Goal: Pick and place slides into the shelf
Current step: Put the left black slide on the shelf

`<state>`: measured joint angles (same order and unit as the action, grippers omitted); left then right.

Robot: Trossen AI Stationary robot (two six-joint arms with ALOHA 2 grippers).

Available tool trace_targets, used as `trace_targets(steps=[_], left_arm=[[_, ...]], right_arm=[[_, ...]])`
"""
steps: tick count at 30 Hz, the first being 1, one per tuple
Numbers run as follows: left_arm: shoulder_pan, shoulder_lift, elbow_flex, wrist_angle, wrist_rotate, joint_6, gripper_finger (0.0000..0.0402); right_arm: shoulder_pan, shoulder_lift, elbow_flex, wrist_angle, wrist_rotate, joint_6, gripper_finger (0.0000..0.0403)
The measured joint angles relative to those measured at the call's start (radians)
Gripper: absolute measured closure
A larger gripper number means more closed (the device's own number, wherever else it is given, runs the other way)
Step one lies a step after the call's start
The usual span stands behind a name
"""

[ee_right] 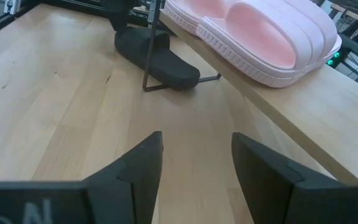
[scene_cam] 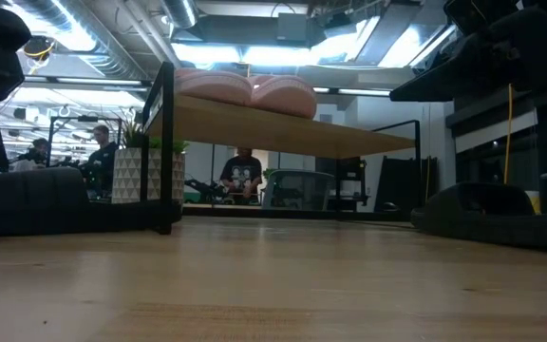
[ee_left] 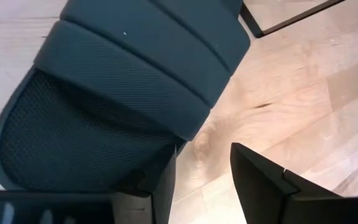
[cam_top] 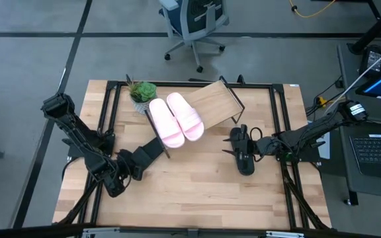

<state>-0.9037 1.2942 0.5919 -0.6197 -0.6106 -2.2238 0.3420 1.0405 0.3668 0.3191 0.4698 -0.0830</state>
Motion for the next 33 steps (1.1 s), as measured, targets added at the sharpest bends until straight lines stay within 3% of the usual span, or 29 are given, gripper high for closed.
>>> trace_targets(steps=[9,18,33], left_arm=[[0.045,0.0,0.0,-0.111,0.003,0.0,0.0257],[0.068,0.0,0.0,-0.116,-0.007,0.008,0.0257],[0.069,0.0,0.0,-0.127,-0.105,0.069,0.0257]], right_arm=[[0.0,0.0,0.0,0.0,0.0,0.0,0.021],[0.0,0.0,0.0,0.0,0.0,-0.002,0.021],[0.0,0.0,0.0,0.0,0.0,-0.004,0.021]])
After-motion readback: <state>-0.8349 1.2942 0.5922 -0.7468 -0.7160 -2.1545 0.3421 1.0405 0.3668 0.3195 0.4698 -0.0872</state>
